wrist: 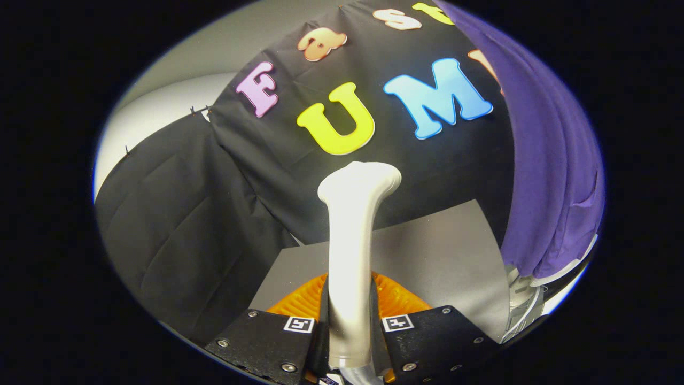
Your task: Iron the clothes twice with a garment steamer, once on the left side and once on the right side.
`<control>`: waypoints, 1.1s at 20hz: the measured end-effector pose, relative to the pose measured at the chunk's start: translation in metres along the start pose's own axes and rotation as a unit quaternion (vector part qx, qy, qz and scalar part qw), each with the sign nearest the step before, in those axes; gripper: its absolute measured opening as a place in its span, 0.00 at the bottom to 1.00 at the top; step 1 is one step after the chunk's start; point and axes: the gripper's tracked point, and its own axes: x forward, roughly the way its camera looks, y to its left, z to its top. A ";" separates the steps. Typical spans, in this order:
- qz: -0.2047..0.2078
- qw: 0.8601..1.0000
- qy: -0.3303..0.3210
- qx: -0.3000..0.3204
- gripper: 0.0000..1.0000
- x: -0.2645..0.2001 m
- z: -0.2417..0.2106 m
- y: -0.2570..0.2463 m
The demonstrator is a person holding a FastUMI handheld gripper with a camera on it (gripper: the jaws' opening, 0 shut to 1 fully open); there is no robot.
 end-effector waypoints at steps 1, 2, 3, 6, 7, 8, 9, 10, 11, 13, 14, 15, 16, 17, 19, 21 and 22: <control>0.000 1.000 -0.009 -0.005 0.32 -0.014 -0.003 0.001; 0.002 1.000 -0.021 -0.013 0.32 -0.030 -0.003 0.003; 0.007 0.999 -0.037 -0.021 0.32 -0.046 -0.003 0.007; 0.010 0.998 -0.060 -0.035 0.32 -0.090 -0.011 0.011; 0.007 0.997 -0.065 -0.040 0.32 -0.106 -0.018 0.012; 0.004 0.996 -0.073 -0.042 0.32 -0.121 -0.023 0.013; 0.000 0.995 -0.085 -0.046 0.32 -0.136 -0.027 0.013; -0.005 0.994 -0.094 -0.049 0.32 -0.150 -0.033 0.010; -0.008 0.993 -0.104 -0.052 0.32 -0.163 -0.039 0.007; -0.014 0.991 -0.118 -0.054 0.32 -0.187 -0.055 0.005; -0.017 0.991 -0.123 -0.053 0.32 -0.198 -0.062 0.002; -0.019 0.991 -0.122 -0.050 0.32 -0.210 -0.070 -0.001; -0.016 0.991 -0.124 -0.044 0.32 -0.219 -0.076 -0.002; -0.014 0.991 -0.129 -0.038 0.31 -0.229 -0.081 -0.004; -0.020 0.988 -0.145 -0.044 0.32 -0.251 -0.082 -0.009; -0.020 0.983 -0.171 -0.059 0.31 -0.272 -0.087 -0.002; -0.015 0.981 -0.182 -0.061 0.31 -0.280 -0.083 -0.001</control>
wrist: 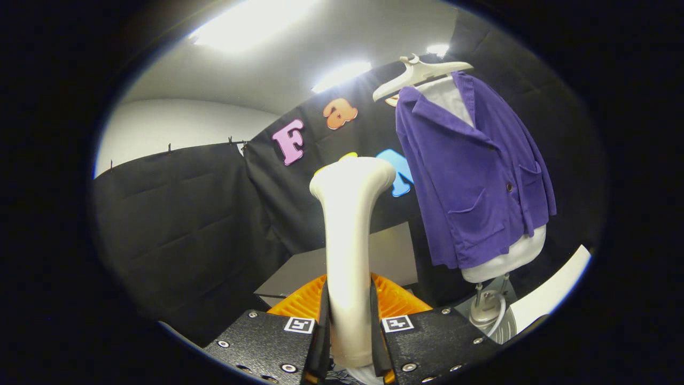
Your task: Iron the clothes twice with a garment steamer, once on the left side and once on the right side.
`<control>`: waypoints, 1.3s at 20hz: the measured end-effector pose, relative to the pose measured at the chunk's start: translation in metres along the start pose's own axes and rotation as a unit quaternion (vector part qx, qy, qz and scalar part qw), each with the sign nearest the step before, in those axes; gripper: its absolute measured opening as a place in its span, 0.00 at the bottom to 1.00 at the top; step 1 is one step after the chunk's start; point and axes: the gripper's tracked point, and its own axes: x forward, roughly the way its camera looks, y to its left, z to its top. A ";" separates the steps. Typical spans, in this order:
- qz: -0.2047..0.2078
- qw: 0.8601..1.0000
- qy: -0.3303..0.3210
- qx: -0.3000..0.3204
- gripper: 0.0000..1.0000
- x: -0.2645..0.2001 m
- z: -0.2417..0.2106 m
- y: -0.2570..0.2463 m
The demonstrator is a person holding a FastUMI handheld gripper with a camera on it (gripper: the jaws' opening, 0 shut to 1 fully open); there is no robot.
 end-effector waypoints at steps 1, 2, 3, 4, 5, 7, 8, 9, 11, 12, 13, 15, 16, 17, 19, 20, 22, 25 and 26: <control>0.004 1.000 -0.011 -0.004 0.31 -0.007 0.002 0.000; 0.003 1.000 -0.023 -0.013 0.31 -0.013 0.006 -0.001; 0.000 0.999 -0.033 -0.028 0.31 -0.016 0.013 -0.004; -0.005 0.998 -0.042 -0.044 0.31 -0.016 0.020 -0.008; -0.010 0.997 -0.049 -0.052 0.31 -0.015 0.026 -0.010; -0.015 0.997 -0.055 -0.059 0.31 -0.012 0.038 -0.013; -0.015 0.996 -0.061 -0.061 0.31 -0.008 0.044 -0.014; -0.017 0.996 -0.064 -0.063 0.31 -0.002 0.052 -0.016; -0.024 0.995 -0.076 -0.065 0.31 0.010 0.073 -0.024; -0.029 0.994 -0.084 -0.067 0.31 0.017 0.085 -0.029; -0.033 0.993 -0.092 -0.071 0.31 0.023 0.097 -0.034; -0.044 0.990 -0.106 -0.076 0.31 0.039 0.121 -0.048; -0.051 0.989 -0.113 -0.075 0.31 0.047 0.132 -0.056; -0.057 0.989 -0.115 -0.071 0.31 0.057 0.141 -0.064; -0.064 0.989 -0.119 -0.065 0.31 0.075 0.155 -0.078; -0.068 0.988 -0.121 -0.065 0.31 0.084 0.162 -0.085; -0.078 0.988 -0.120 -0.061 0.31 0.101 0.173 -0.102; -0.098 0.987 -0.118 -0.050 0.31 0.127 0.186 -0.128; -0.107 0.986 -0.118 -0.045 0.31 0.134 0.189 -0.136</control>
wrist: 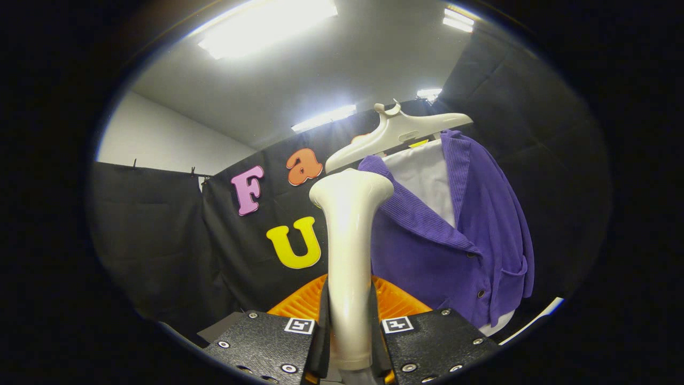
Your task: Iron the clothes twice with a garment steamer, once on the left side and once on the right side.
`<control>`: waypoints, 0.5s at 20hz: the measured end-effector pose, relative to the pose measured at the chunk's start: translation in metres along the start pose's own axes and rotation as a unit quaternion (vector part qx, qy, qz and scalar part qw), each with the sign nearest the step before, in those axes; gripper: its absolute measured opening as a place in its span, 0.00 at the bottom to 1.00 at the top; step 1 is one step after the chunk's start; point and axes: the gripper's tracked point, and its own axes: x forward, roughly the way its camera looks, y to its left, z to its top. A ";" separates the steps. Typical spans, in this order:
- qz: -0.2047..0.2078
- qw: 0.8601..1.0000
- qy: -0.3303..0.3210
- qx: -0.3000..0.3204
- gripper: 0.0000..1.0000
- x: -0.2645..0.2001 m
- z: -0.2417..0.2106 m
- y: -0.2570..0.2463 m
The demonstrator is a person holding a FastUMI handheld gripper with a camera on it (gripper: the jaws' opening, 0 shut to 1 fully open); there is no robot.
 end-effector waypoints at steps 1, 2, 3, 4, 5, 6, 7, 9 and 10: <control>-0.009 1.000 0.003 0.000 0.31 0.007 -0.001 -0.007; -0.018 1.000 0.010 0.005 0.31 0.012 -0.005 -0.013; -0.024 1.000 0.017 0.010 0.32 0.016 -0.010 -0.016; -0.025 0.999 0.026 0.013 0.32 0.017 -0.017 -0.018; -0.026 0.999 0.034 0.017 0.32 0.016 -0.025 -0.020; -0.029 0.999 0.041 0.019 0.31 0.017 -0.033 -0.023; -0.032 0.998 0.047 0.021 0.32 0.016 -0.041 -0.026; -0.041 0.997 0.062 0.029 0.32 0.013 -0.059 -0.033; -0.045 0.996 0.071 0.035 0.32 0.011 -0.067 -0.038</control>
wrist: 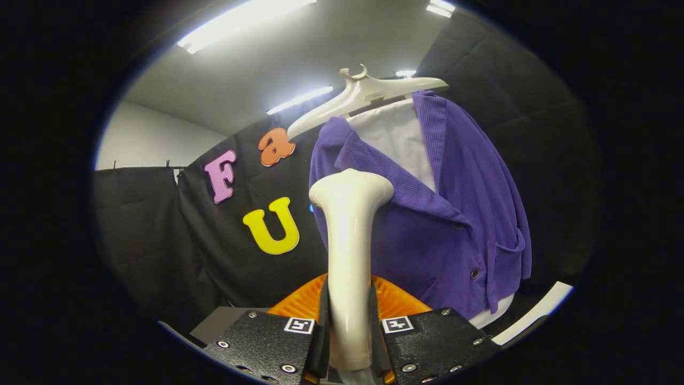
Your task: Iron the clothes twice with a garment steamer, once on the left side and once on the right side.
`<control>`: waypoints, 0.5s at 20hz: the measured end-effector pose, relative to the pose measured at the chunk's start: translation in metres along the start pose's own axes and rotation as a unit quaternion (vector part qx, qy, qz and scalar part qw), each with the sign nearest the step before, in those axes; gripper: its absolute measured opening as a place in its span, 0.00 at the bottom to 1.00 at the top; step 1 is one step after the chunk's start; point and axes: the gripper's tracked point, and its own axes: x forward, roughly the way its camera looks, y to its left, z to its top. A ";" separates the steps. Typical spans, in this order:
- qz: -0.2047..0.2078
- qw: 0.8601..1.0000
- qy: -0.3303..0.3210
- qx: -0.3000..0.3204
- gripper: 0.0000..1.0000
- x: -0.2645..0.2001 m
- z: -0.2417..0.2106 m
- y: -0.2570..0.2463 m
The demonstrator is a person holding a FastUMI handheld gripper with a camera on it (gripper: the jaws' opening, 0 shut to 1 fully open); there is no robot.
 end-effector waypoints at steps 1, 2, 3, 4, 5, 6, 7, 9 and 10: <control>-0.005 1.000 0.005 0.005 0.32 -0.001 -0.008 -0.006; -0.010 1.000 0.010 0.007 0.32 -0.002 -0.015 -0.012; -0.016 1.000 0.016 0.008 0.32 -0.003 -0.022 -0.015; -0.021 1.000 0.021 0.010 0.32 -0.005 -0.029 -0.020; -0.025 0.999 0.027 0.012 0.32 -0.008 -0.037 -0.029; -0.029 0.999 0.034 0.014 0.31 -0.010 -0.044 -0.035; -0.033 0.999 0.040 0.015 0.32 -0.012 -0.051 -0.041; -0.039 0.998 0.052 0.016 0.32 -0.017 -0.065 -0.050; -0.041 0.997 0.057 0.016 0.32 -0.019 -0.072 -0.055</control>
